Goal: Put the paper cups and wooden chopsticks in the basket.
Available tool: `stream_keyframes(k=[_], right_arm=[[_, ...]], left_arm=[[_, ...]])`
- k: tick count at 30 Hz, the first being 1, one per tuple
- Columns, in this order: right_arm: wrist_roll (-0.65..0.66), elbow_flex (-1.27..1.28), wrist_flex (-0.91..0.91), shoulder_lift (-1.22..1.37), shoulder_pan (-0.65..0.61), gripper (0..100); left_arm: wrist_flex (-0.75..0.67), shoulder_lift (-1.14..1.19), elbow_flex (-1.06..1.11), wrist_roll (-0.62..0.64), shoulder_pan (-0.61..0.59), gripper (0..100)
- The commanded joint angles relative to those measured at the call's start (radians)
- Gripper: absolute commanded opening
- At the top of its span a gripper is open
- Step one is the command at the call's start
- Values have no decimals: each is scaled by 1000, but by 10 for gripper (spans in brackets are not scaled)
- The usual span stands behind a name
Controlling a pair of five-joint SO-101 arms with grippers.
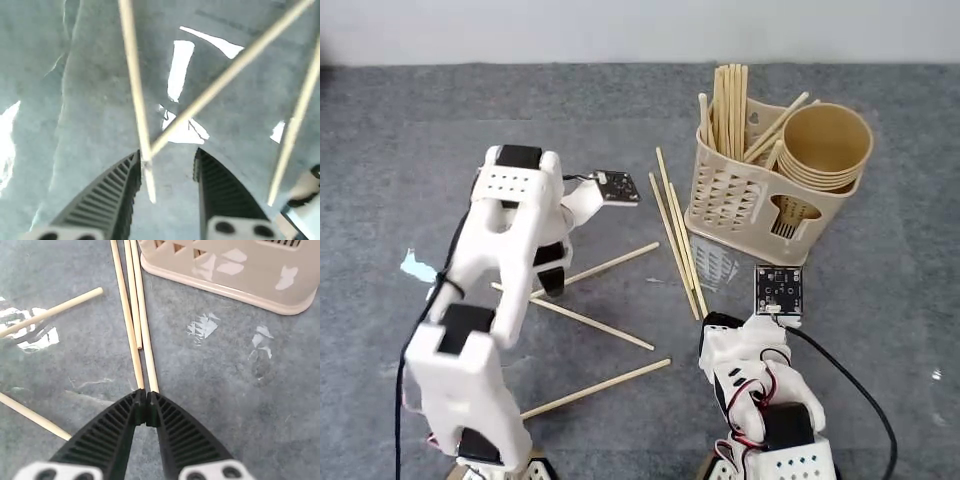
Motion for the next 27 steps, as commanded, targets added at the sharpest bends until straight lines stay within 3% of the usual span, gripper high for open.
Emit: stream_keyframes(k=[1,9,22,27], right_arm=[[-5,-5,-22,-7,4,9],[-5,-3,-22,-7,5,9],[-5,-3,-22,-7,4,9],[-5,-3,-22,-7,4,9]], left_arm=[[-32,-157,107,-8,11,171],[-238,-178,318,-3,2,261],[-493,-164,390,46,8,265],[-514,-101,389,46,8,265]])
